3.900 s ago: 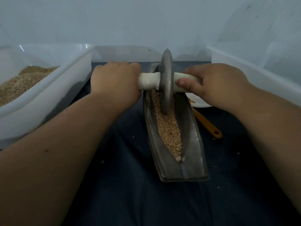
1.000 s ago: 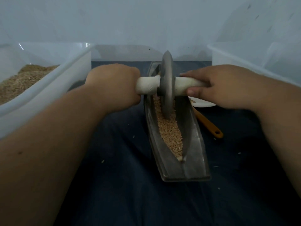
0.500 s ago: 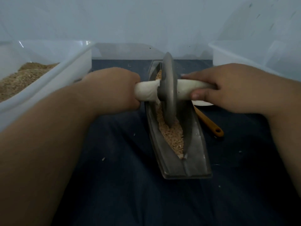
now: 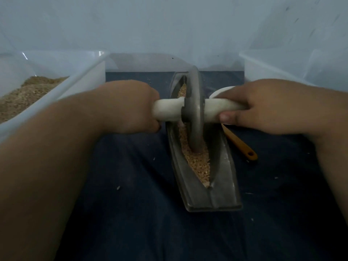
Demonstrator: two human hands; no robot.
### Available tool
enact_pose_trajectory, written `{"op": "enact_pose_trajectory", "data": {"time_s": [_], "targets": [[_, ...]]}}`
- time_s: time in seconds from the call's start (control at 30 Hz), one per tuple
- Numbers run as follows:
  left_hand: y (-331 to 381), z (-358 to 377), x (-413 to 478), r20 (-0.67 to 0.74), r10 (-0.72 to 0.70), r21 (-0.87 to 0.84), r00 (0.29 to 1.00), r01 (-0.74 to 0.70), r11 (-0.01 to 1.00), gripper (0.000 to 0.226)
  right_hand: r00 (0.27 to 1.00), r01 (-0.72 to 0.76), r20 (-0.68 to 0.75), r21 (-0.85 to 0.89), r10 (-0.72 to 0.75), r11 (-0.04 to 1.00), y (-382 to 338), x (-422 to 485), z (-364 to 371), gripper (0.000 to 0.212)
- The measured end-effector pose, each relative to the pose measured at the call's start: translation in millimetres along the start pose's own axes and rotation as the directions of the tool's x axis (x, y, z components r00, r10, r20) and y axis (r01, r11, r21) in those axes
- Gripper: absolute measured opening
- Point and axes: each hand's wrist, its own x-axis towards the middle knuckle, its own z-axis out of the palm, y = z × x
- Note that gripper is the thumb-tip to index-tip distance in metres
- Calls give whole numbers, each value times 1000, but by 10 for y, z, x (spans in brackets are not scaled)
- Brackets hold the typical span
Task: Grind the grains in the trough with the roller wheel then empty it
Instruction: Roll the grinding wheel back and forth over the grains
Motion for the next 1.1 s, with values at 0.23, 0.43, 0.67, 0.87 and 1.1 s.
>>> {"op": "enact_pose_trajectory", "data": {"time_s": [0.23,0.43,0.67,0.87,1.1], "targets": [[15,-97,-170,142,59,-121,988,-42,992,30,994,81,61,75,-86,994,-69,-169,-125,73],[15,168,134,-199,-81,18,977,86,996,21,960,77,-268,-25,-81,997,117,211,250,37],[43,331,305,-405,-155,55,901,193,980,19,893,-20,-443,-206,-75,978,170,429,401,50],[-2,158,156,-185,-63,39,981,72,997,22,981,4,-191,-68,-17,998,43,186,174,49],[22,-135,-228,150,122,-63,981,-114,991,53,994,60,81,94,-67,994,-74,-264,-185,61]]}}
